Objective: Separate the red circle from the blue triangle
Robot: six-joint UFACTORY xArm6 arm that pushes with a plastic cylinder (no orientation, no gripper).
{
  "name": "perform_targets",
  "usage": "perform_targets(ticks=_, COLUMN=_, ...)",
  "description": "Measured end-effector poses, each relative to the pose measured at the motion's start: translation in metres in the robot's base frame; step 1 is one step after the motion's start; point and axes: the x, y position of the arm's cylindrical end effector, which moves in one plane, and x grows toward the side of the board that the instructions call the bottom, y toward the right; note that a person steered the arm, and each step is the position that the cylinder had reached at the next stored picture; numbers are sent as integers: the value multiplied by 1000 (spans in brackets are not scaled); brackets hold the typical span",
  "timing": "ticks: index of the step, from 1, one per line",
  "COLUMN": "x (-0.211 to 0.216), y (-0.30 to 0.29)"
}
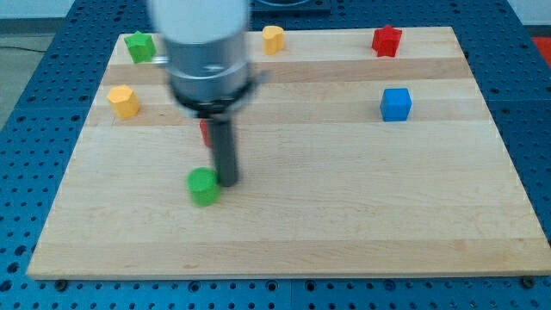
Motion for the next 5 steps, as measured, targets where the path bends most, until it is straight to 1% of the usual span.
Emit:
perform_targets(ticks=1, x=22, y=-74)
perform_targets(ticks=2, x=14, y=-91)
perform_targets(ticks=3, x=-49, y=-125)
perform_targets(ticks=4, x=-94, y=-43)
perform_targets(ticks=5, x=-90, y=79)
